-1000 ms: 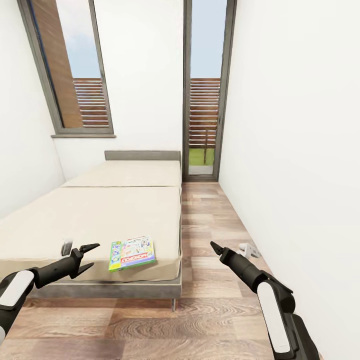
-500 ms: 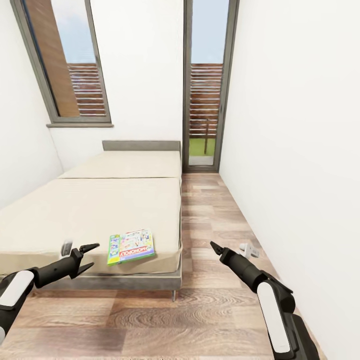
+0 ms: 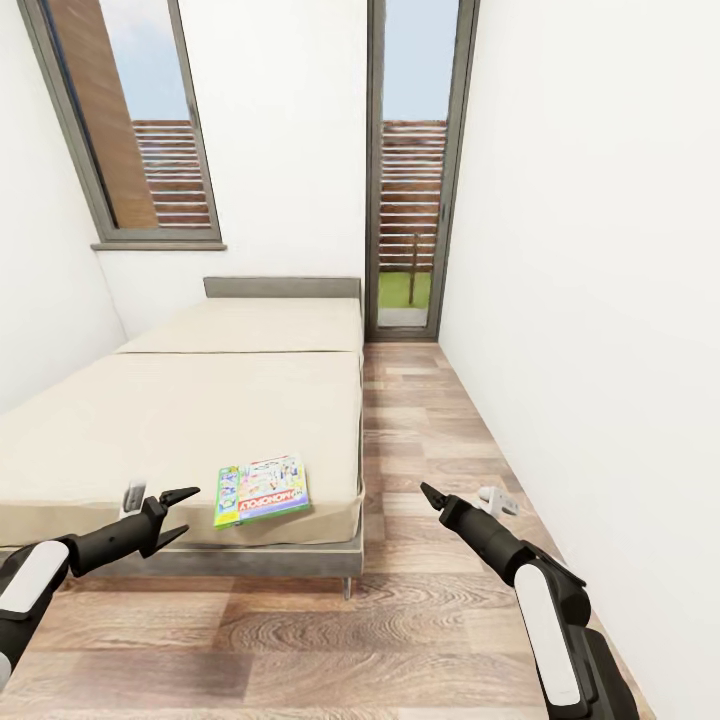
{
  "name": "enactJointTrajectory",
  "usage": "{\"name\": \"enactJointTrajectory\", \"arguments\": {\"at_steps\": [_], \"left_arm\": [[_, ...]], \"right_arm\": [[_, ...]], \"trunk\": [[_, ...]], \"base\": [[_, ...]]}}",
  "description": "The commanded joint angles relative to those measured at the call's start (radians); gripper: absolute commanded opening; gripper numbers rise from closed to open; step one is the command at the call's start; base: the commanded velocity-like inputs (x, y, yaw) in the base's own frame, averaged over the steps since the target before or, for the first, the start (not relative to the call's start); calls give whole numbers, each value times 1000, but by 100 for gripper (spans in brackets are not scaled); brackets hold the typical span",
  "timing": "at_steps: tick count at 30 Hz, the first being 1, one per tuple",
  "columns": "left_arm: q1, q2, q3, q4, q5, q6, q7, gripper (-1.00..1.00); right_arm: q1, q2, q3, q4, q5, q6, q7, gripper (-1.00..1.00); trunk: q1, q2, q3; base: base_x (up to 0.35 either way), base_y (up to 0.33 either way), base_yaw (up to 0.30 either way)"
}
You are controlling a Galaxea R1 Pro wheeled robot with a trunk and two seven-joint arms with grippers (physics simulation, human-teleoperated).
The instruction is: Put all the toys in the child's room - the three board games (two on the bed and one on the table), the two jigsaw puzzles on the table, and the tennis ball on the table - inside the toy box on the table in the child's room.
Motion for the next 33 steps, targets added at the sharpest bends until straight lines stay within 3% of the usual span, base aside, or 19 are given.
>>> {"name": "enactJointTrajectory", "arguments": {"at_steps": [1,33], "left_arm": [[-1,0,3,0,-4,6,-4,100],[-1,0,2,0,-4,6,-4,100]], "right_arm": [[-1,1,-3,-1,0,6,5,100],[-1,1,-3,-1,0,6,5,100]], "trunk": [[0,0,-1],[0,0,-1]], "base": [[0,-6,0],[-9,-80,0]]}}
